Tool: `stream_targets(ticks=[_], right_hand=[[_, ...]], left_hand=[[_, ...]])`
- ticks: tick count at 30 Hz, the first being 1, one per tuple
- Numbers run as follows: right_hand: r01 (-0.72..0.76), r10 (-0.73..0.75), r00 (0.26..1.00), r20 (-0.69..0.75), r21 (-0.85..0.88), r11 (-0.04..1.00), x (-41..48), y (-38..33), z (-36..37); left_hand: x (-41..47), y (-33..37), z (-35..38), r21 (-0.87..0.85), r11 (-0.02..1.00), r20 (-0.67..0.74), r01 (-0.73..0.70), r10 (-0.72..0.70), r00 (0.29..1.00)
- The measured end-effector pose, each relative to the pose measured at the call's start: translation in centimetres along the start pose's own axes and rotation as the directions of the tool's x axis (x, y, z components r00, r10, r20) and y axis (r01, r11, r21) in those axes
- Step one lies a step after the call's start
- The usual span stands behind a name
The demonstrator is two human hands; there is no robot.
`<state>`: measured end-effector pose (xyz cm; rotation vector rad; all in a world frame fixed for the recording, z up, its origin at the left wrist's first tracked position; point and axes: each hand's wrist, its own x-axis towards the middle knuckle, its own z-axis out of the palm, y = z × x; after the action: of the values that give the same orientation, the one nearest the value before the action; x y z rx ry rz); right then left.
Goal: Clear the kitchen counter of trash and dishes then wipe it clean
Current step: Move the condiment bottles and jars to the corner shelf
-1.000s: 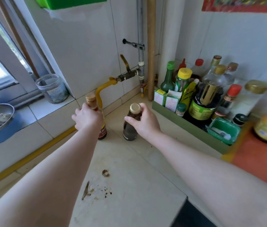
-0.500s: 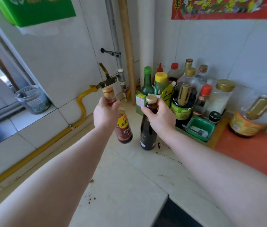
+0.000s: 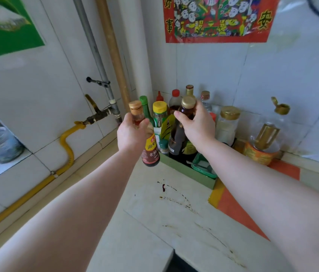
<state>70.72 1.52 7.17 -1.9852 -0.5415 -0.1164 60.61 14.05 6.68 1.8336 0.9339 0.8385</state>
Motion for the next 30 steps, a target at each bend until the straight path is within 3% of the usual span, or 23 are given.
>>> stream_targets(ticks=[9, 16, 23, 26, 28, 30], right_hand=[[-0.043, 0.053, 0.993, 0.103, -0.089, 0.995, 2.4, 2.8, 3.5], [-0.071, 0.07, 0.979, 0.194, 0.0, 0.997, 3.1, 4.8, 5.4], [-0.092, 0.059, 0.921, 0.385, 0.067, 0.994, 4.4, 6.3, 4.0], [-0.103, 0.057, 0.94, 0.336, 0.12, 0.987, 4.0, 7.2, 2.4], [-0.1, 0.085, 0.955, 0.283, 0.041, 0.994, 3.5, 7.9, 1.3], [-0.078, 0.101, 0.936, 0.337, -0.083, 0.994, 3.0, 8.7, 0.2]], left_hand=[[0.0, -1.2, 0.0, -0.004, 0.998, 0.035, 0.066, -0.065, 0.997], [0.4, -1.9, -0.6, -0.024, 0.997, 0.047, 0.074, -0.073, 0.996], [-0.4, -0.6, 1.0, -0.053, 0.998, 0.142, 0.021, -0.013, 0.99], [-0.9, 0.6, 2.2, -0.061, 0.998, 0.167, -0.019, 0.029, 0.985], [-1.2, 1.3, 3.0, -0.048, 0.998, 0.182, -0.045, 0.053, 0.982], [-1.5, 1.9, 4.0, -0.024, 0.996, 0.203, -0.085, 0.088, 0.975]])
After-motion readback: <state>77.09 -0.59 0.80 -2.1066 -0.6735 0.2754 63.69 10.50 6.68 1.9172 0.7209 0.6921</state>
